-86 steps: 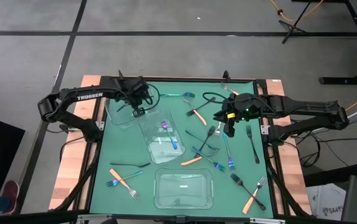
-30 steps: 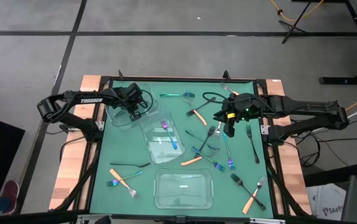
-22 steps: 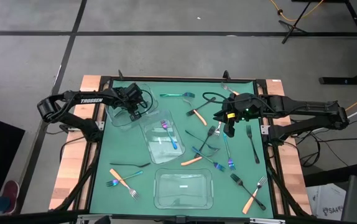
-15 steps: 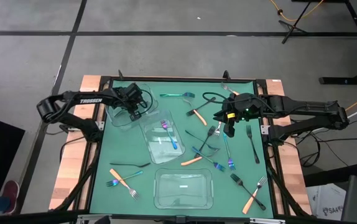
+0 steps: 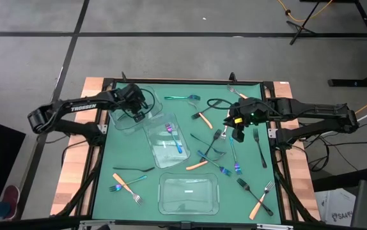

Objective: Sort silverware by color (type)
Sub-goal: Put the blue fork into the center transparent bin

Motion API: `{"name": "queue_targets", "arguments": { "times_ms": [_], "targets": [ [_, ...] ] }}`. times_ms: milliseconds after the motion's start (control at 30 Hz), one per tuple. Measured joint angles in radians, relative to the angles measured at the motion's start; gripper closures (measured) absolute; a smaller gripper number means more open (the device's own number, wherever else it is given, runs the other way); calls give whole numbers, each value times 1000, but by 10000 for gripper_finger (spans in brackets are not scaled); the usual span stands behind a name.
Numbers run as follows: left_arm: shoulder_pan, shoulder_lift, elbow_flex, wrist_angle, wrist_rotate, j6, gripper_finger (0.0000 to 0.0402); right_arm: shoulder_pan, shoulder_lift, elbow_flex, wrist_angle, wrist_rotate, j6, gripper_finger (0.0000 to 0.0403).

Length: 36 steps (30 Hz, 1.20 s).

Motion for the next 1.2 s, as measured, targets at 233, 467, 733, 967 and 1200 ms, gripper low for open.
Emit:
{"name": "queue_targets", "arguments": {
  "times_ms": [233,467,733,967,1200],
  "targets": [
    [-34,-49,0,0,0,0,344,0,0,0,-52,-41,-115,339],
    [-55,-52,0,0,0,-1,344,0,0,0,-135,-178,-375,339],
    [-65,-52,0,1,0,-2,344,1,37,0,-195,-219,-728,339],
    [-66,-52,0,1,0,-36,344,1,151,0,-215,-219,-887,339],
    [-66,-52,0,1,-5,-36,344,39,275,0,-267,-129,-1053,339]
  ]
}}
